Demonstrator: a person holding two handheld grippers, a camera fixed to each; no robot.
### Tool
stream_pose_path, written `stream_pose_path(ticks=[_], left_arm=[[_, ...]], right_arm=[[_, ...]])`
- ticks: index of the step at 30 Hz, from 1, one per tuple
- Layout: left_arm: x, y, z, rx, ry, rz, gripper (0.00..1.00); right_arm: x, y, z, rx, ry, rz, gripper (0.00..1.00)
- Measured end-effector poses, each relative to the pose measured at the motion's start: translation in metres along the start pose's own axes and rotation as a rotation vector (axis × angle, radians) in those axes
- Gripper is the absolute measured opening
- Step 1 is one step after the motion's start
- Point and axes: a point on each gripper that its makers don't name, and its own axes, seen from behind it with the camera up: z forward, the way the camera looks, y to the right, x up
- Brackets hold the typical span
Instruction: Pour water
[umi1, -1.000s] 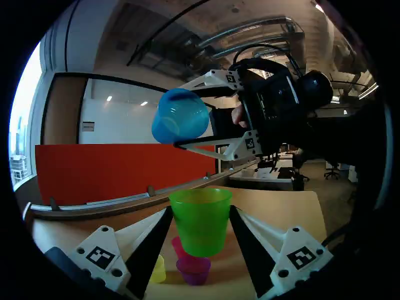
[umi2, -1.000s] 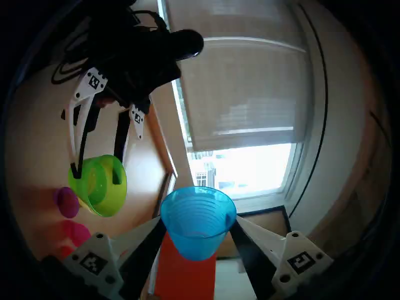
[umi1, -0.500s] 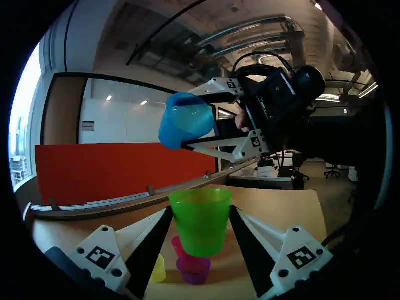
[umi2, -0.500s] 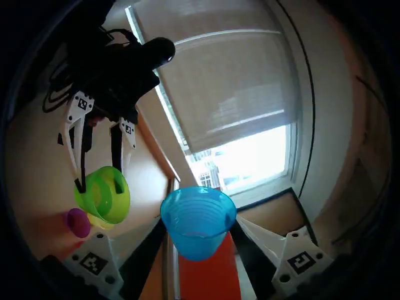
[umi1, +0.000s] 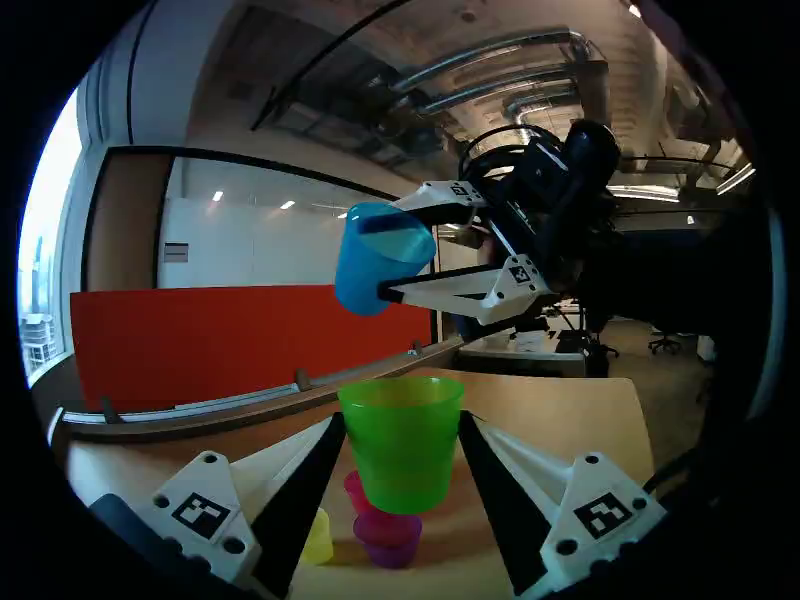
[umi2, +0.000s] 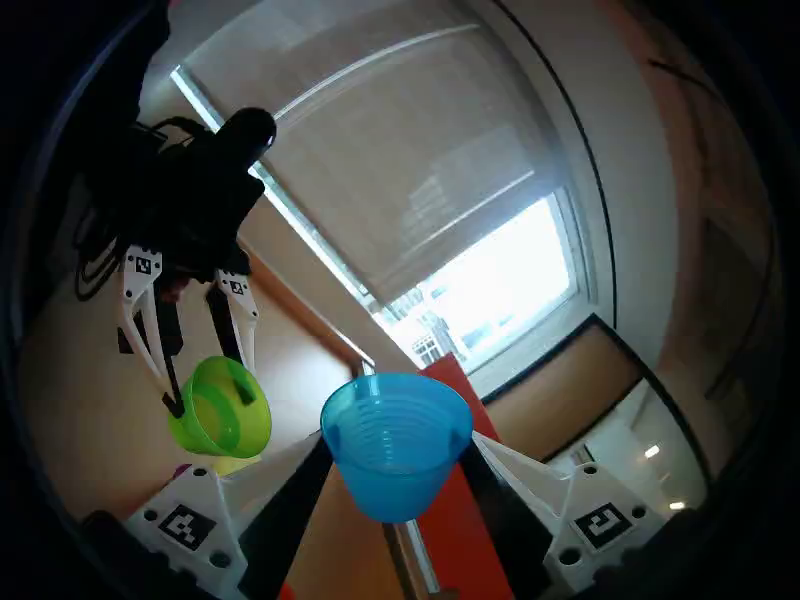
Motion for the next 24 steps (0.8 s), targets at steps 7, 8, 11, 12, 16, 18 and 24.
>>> stream_pose_path(ticks=[7, 8, 11, 12, 16, 18, 24], left_arm=[[0.000, 0.001, 0.000, -0.001, -0.004, 0.002, 0.82], [0.000, 0.001, 0.000, -0.002, -0.005, 0.002, 0.82], [-0.001, 0.001, -0.001, -0.003, -0.008, 0.006, 0.82], [-0.001, 0.001, -0.001, -0.003, -0.010, 0.008, 0.82], [-0.002, 0.000, -0.001, -0.003, -0.013, 0.010, 0.82], [-0.002, 0.000, -0.001, -0.002, -0.012, 0.010, 0.82], [-0.001, 0.000, -0.001, -0.002, -0.015, 0.011, 0.82]], right_arm=[[-0.009, -0.009, -0.006, 0.016, -0.011, 0.158, 0.88], [-0.010, -0.010, -0.007, 0.019, -0.012, 0.185, 0.88], [-0.015, -0.013, -0.010, 0.028, -0.015, 0.268, 0.88], [-0.016, -0.014, -0.011, 0.031, -0.016, 0.295, 0.88], [-0.022, -0.023, -0.016, 0.060, -0.028, 0.417, 0.88], [-0.023, -0.027, -0.018, 0.075, -0.029, 0.473, 0.88], [-0.025, -0.033, -0.024, 0.095, -0.022, 0.596, 0.88]])
